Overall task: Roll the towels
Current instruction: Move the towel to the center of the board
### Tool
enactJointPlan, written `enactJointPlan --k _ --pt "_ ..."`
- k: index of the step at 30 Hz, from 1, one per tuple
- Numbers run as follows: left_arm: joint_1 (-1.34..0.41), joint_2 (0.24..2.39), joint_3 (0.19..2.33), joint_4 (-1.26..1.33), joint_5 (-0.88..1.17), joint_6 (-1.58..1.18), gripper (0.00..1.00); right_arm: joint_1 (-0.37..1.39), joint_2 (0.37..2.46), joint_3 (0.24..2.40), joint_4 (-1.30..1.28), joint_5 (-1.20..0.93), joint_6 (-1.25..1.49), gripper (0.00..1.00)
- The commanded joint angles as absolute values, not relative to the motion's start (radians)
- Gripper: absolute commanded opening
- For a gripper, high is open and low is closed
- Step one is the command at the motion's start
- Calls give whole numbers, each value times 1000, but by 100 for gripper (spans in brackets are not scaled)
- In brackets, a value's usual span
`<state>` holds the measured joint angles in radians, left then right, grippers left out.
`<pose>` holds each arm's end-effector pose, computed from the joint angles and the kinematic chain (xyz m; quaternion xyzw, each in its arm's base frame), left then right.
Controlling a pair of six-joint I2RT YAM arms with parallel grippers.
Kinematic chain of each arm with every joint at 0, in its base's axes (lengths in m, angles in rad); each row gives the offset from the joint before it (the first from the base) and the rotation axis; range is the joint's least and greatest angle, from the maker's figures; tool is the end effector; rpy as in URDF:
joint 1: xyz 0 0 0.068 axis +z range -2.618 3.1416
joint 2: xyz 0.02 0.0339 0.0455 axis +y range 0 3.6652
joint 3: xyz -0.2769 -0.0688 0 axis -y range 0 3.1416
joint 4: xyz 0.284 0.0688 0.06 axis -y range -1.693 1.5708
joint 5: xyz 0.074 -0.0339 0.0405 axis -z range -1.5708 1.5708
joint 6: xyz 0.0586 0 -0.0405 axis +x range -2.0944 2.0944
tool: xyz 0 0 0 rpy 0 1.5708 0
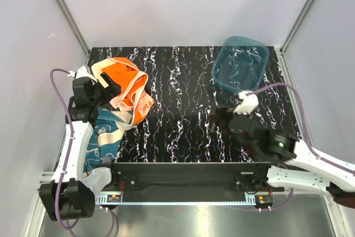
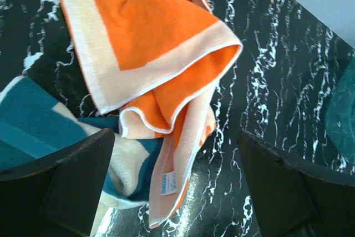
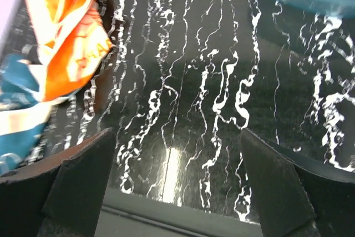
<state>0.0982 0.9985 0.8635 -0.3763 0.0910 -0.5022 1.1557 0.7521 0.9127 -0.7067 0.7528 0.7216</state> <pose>0.2742 0.0217 0.3027 -0.2330 0.8303 -0.1397 0.4867 0.1126 0.1562 0.3467 0.0014 0.8304 0.1785 0.5279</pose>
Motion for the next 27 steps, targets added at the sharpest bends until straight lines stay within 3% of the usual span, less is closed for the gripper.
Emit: enactJointPlan --k 1,5,12,22,27 --pt "104 979 885 -414 12 -521 99 1160 912 1035 -742 812 657 100" --pt "107 1032 894 -396 93 -532 99 1161 1023 1094 -712 717 582 100" --pt "104 1147 888 -411 78 -564 99 1141 1031 1038 -592 624 572 100" --pt "57 1190 870 -350 72 -597 96 700 1124 976 -609 24 641 100" --pt "35 1242 913 -371 26 -595 95 684 1193 1014 -652 37 658 100"
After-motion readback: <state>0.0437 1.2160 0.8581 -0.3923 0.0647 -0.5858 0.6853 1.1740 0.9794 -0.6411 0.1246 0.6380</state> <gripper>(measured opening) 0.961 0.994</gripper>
